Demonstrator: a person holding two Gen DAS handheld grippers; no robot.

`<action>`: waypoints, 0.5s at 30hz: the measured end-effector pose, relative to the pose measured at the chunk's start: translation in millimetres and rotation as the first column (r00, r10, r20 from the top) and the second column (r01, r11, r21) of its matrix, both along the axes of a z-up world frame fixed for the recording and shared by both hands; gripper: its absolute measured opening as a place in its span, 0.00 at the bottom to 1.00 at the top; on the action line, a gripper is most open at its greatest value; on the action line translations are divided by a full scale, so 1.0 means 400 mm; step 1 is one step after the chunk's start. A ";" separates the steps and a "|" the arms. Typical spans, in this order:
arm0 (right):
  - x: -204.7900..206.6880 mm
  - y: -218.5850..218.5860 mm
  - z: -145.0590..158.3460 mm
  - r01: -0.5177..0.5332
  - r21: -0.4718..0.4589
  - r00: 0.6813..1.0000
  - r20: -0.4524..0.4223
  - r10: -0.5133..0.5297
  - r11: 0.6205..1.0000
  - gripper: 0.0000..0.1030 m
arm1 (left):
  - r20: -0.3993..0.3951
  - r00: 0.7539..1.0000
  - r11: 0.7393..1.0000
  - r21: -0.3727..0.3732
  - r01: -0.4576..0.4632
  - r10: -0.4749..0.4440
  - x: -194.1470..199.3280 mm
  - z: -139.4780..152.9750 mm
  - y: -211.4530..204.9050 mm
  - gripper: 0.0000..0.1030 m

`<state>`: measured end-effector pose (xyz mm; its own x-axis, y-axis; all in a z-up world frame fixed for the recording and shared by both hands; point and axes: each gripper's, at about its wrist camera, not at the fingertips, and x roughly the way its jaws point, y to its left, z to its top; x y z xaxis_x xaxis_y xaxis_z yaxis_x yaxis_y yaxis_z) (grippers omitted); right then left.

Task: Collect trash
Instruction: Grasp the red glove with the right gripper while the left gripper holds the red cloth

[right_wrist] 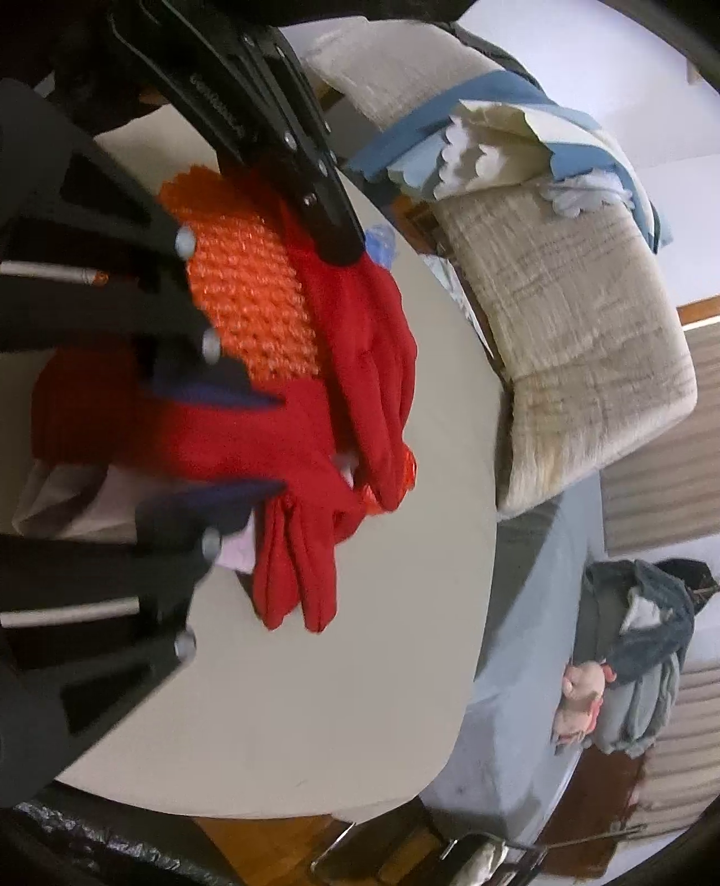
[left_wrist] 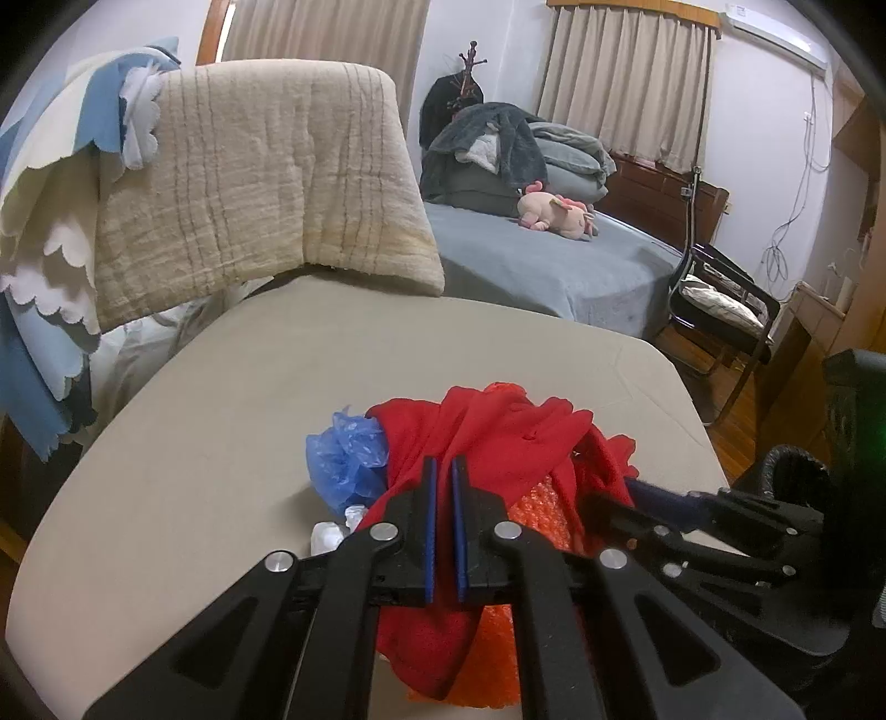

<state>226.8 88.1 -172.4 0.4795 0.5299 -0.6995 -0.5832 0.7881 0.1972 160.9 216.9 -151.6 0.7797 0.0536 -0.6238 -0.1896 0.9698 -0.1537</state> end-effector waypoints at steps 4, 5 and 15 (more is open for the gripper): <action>-0.009 -0.008 0.028 -0.009 0.016 0.999 0.033 0.008 1.000 0.06 | 0.012 1.000 1.000 0.005 0.002 -0.002 -0.001 0.010 -0.004 0.05; -0.010 -0.012 0.036 -0.007 0.021 0.999 0.042 0.006 1.000 0.06 | 0.018 1.000 1.000 0.005 0.004 -0.004 -0.001 0.016 -0.005 0.05; -0.001 -0.062 0.133 0.020 0.080 0.994 0.101 -0.028 0.997 0.06 | 0.078 0.997 1.000 0.007 0.022 -0.022 -0.001 0.077 -0.030 0.05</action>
<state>226.6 63.4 -119.0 0.5597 0.5691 -0.6024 -0.5846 0.7863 0.1997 160.4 205.0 -120.9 0.8272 0.0394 -0.5605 -0.1559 0.9745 -0.1615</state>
